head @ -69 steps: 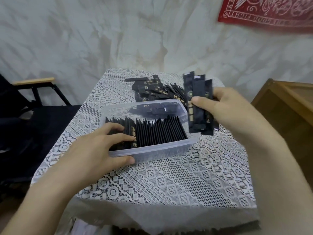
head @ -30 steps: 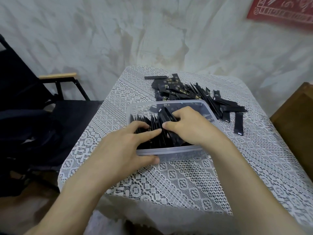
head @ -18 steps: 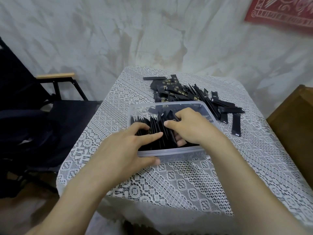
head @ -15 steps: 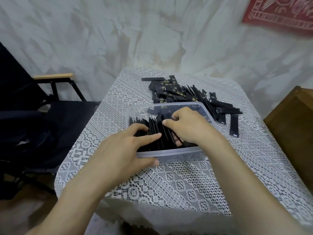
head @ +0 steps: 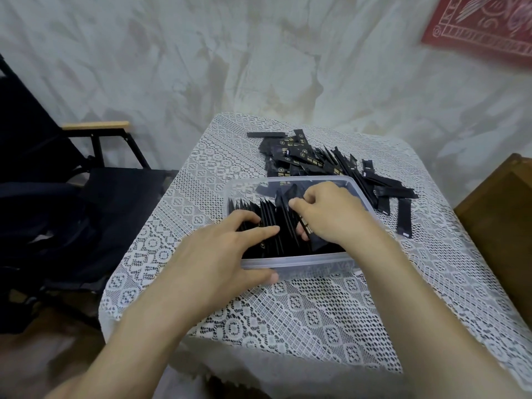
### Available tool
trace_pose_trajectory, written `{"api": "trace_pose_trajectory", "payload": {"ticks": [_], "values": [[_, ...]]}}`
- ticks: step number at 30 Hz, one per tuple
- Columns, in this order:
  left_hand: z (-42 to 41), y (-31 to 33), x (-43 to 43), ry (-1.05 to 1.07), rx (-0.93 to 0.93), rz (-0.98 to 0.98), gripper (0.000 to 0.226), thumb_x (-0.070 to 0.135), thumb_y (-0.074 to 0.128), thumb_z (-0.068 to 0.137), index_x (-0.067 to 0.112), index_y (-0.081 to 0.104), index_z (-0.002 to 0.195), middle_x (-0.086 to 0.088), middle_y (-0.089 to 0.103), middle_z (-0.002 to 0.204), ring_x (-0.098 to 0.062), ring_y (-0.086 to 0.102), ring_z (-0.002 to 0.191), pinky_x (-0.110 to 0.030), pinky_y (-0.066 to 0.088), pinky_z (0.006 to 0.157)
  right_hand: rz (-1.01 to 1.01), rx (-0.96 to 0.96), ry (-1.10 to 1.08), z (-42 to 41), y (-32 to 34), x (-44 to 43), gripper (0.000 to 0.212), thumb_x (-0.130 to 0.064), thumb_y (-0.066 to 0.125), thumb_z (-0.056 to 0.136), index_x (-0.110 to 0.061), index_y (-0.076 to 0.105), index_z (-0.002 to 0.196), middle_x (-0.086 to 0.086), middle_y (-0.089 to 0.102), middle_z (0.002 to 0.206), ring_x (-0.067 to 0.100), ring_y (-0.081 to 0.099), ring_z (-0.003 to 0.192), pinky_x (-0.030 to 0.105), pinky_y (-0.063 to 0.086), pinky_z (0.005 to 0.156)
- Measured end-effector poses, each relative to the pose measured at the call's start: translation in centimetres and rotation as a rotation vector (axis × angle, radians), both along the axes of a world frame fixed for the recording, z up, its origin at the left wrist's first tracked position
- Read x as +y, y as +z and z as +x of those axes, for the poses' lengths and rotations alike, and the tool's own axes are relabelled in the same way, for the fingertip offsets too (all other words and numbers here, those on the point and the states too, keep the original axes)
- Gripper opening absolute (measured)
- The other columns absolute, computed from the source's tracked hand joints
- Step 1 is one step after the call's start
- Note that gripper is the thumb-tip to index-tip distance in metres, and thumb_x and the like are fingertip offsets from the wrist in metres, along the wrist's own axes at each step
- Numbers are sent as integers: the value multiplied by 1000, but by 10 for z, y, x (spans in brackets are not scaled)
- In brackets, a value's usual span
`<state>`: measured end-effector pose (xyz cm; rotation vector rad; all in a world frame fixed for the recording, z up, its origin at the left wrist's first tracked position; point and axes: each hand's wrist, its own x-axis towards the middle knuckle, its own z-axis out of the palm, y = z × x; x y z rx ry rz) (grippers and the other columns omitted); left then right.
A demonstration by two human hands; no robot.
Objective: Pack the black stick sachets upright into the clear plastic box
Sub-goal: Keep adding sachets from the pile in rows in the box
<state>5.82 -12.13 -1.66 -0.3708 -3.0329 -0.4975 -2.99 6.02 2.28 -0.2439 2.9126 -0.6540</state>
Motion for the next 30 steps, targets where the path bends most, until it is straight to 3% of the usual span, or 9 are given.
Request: {"api": "trace_pose_trajectory", "payload": {"ticks": [2, 4, 6, 11, 18, 25, 30], "values": [[0, 0, 1, -1, -3, 4, 76, 80, 53, 80, 61, 26, 147, 33, 21, 149, -4, 50, 113, -27, 43, 88, 40, 24, 11, 2, 2, -1, 47, -48, 49, 102, -9, 69, 86, 2, 75, 72, 21, 70, 74, 31, 42, 70], [0, 0, 0, -2, -3, 9, 76, 79, 54, 80, 60, 26, 148, 33, 21, 149, -4, 50, 112, -27, 43, 88, -75, -55, 15, 1, -1, 0, 44, -46, 49, 102, -9, 71, 92, 3, 76, 72, 19, 75, 67, 35, 56, 77], [0, 0, -1, -3, -4, 12, 76, 80, 54, 79, 60, 27, 148, 33, 21, 149, -4, 50, 113, -27, 43, 89, -178, -118, 7, -1, -6, 4, 34, -38, 53, 101, -13, 73, 94, 1, 77, 72, 19, 76, 68, 40, 62, 82], [-1, -1, 0, 0, -14, 2, 78, 81, 53, 79, 62, 23, 148, 34, 21, 149, -4, 50, 112, -28, 43, 86, -257, -159, 49, -5, -15, 9, 7, -20, 64, 97, -18, 71, 97, 4, 75, 78, 21, 76, 75, 40, 65, 76], [-6, 1, -2, -14, -32, -9, 74, 80, 53, 78, 64, 25, 145, 35, 22, 148, 0, 44, 104, -25, 40, 82, -260, -193, 98, -7, -16, 9, 15, -36, 70, 93, -22, 71, 93, 2, 75, 83, 18, 76, 73, 41, 64, 77], [-10, 1, -5, -12, -30, 6, 73, 79, 57, 77, 63, 32, 144, 35, 26, 147, 3, 44, 99, -25, 44, 83, -353, -285, 99, -9, -19, 9, 18, -22, 73, 94, -16, 62, 108, 9, 72, 86, 27, 77, 81, 43, 63, 83], [-8, 4, -3, -4, -24, -16, 74, 78, 57, 77, 62, 31, 145, 36, 24, 150, 4, 45, 107, -25, 43, 84, -336, -257, 92, -8, -20, 11, 15, -17, 66, 98, -16, 63, 112, 12, 74, 86, 27, 77, 78, 43, 63, 81]]}}
